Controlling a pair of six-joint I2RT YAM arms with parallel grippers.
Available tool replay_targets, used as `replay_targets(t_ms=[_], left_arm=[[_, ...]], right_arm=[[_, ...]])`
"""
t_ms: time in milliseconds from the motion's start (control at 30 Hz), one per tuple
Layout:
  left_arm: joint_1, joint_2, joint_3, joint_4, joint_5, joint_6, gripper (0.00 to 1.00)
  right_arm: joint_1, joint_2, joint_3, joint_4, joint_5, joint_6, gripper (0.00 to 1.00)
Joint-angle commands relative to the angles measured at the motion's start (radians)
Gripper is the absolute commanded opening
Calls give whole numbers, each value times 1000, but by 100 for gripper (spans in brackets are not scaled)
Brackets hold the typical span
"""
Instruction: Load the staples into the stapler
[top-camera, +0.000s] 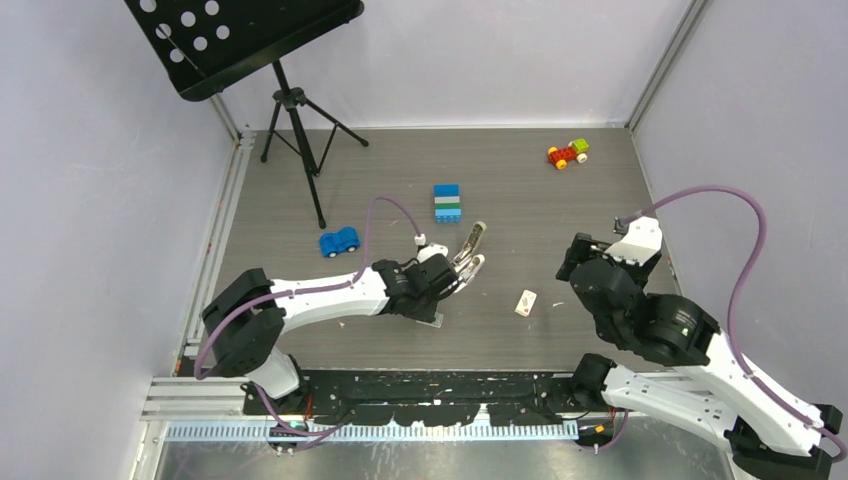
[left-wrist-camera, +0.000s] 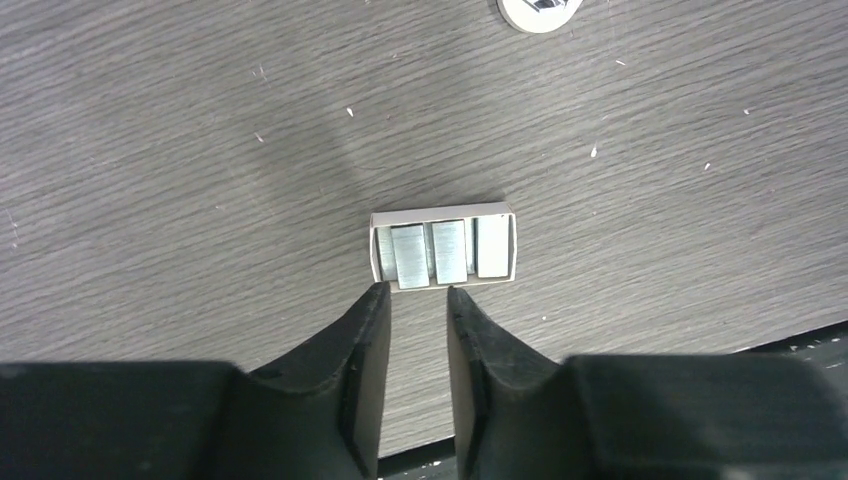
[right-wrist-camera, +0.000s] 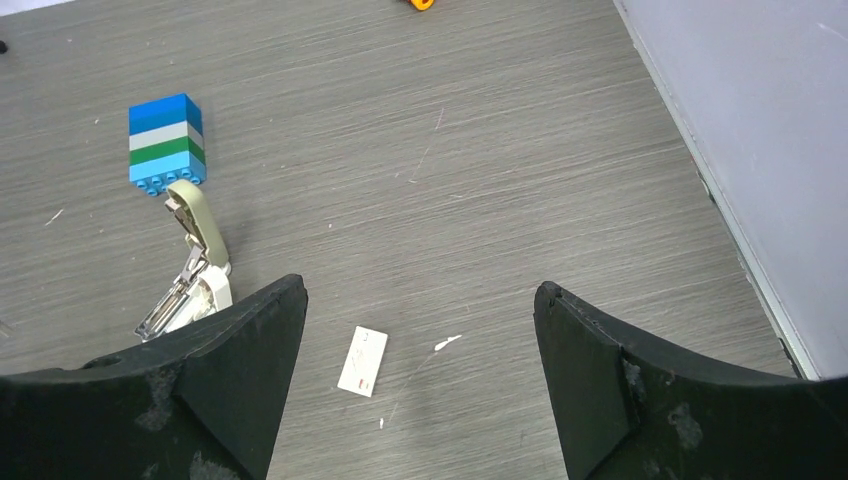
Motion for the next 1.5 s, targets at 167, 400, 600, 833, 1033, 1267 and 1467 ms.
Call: replay_targets(t_ms=[167,400,600,833,1033,1267,1467], left_arm=[[-5,35,42,21,-56,-9,21],[-5,58,50,23,-64,-15,20],[-5,72,52,36,-68,-23,20],[-6,90,59,47,-75,-25,19],[-5,100,61,54,-75,-28,19],[-5,114,63,55,-82,-31,19],[-4,122,65,43,-85,-38,22]], right_arm=[[-3,-43,3,-23,67,56,88],[-3,-29,0,-23,67,59,88],[-3,-28,0,-22,67,58,88],[-3,-31,-2,-23,65,59,88],[-3,-40,-2,-23,68,62,88],[-3,-45,-3,-23,68,63,88],[-3,-45,-3,-23,69,65,88]])
